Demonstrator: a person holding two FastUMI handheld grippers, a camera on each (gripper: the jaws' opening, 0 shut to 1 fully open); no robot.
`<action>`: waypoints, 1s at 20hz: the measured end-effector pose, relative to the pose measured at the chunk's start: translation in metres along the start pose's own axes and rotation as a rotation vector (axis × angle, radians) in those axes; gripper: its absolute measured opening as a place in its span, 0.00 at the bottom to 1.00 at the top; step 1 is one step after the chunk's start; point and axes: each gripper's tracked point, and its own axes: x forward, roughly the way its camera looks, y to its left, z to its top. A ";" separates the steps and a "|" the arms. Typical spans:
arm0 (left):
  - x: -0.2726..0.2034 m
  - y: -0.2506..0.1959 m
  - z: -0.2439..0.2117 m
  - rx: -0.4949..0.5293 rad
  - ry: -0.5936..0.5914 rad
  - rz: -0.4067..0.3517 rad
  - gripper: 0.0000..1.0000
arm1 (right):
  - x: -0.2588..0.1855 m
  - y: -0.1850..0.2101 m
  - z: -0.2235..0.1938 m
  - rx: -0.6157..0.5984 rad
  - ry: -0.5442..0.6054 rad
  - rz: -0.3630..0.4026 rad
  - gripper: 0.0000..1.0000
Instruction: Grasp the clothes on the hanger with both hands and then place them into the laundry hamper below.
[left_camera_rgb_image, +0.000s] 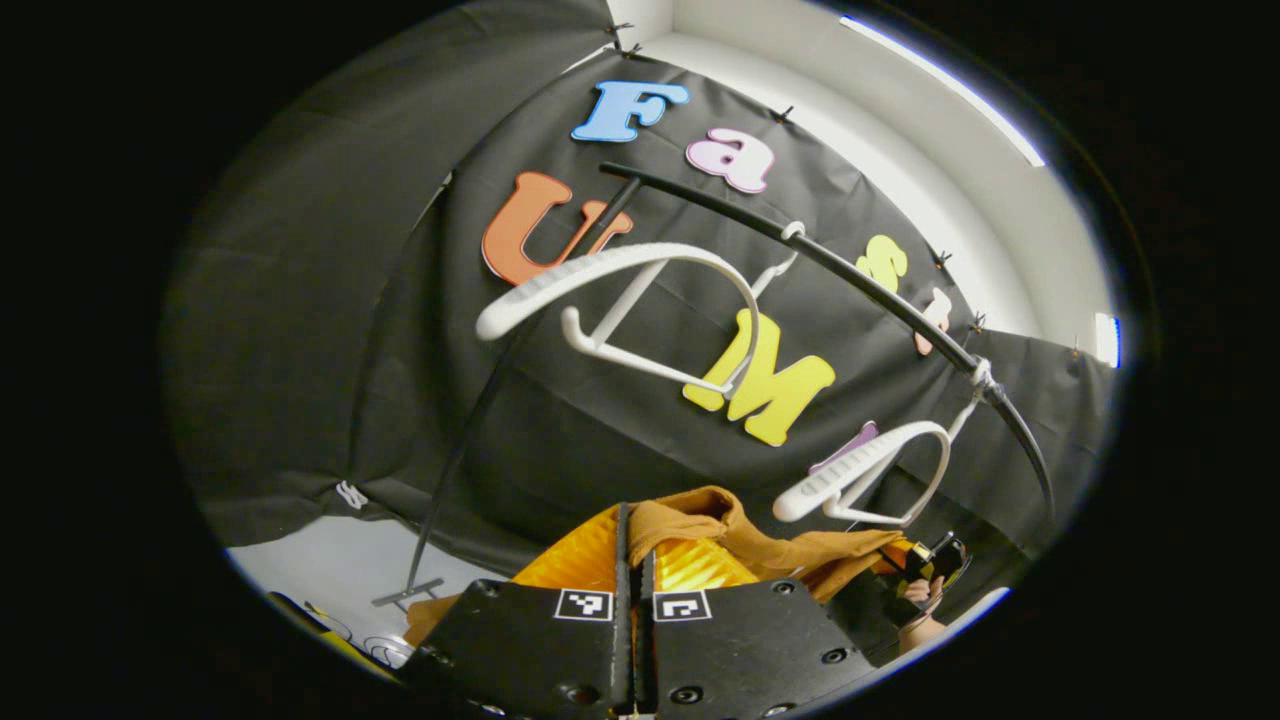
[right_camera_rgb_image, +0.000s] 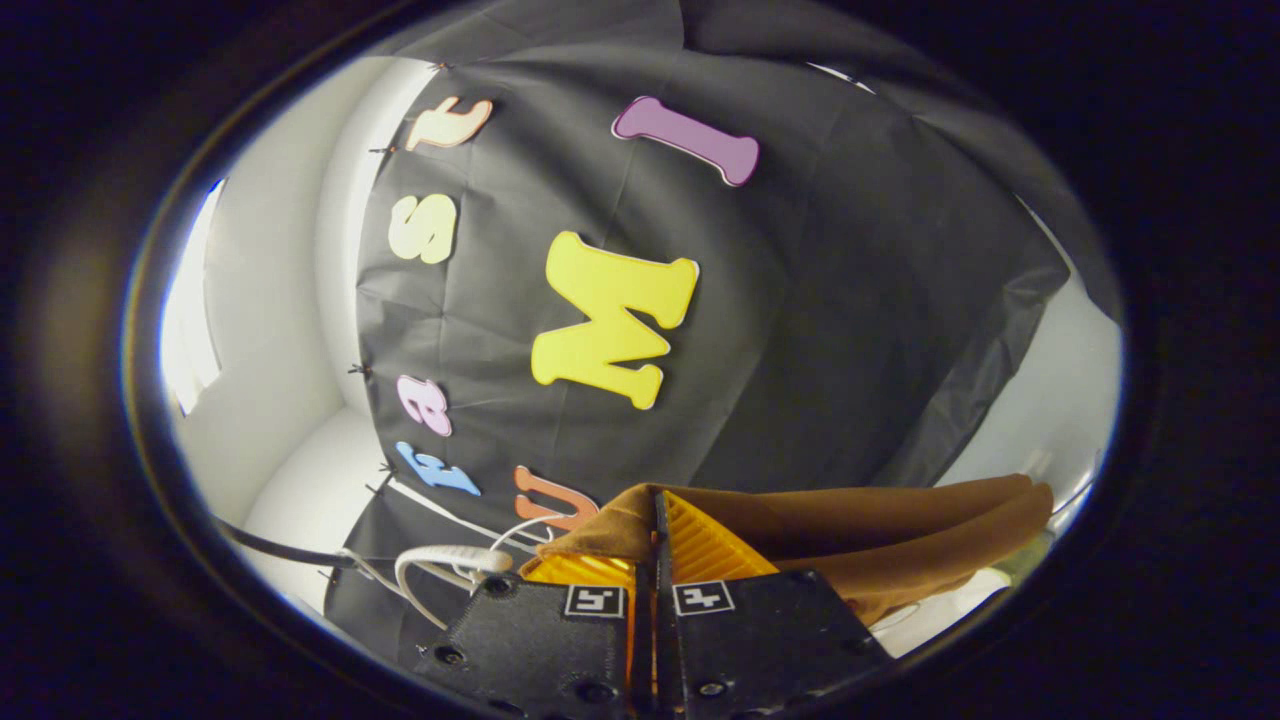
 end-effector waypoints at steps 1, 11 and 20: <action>-0.004 0.003 -0.010 -0.017 0.023 -0.002 0.01 | -0.005 -0.011 -0.008 0.009 0.020 -0.019 0.05; -0.025 -0.022 -0.073 -0.002 0.119 -0.051 0.01 | -0.023 -0.027 -0.073 0.011 0.146 -0.029 0.05; -0.057 -0.090 -0.099 0.061 0.145 -0.179 0.01 | -0.047 0.012 -0.147 -0.026 0.297 0.063 0.05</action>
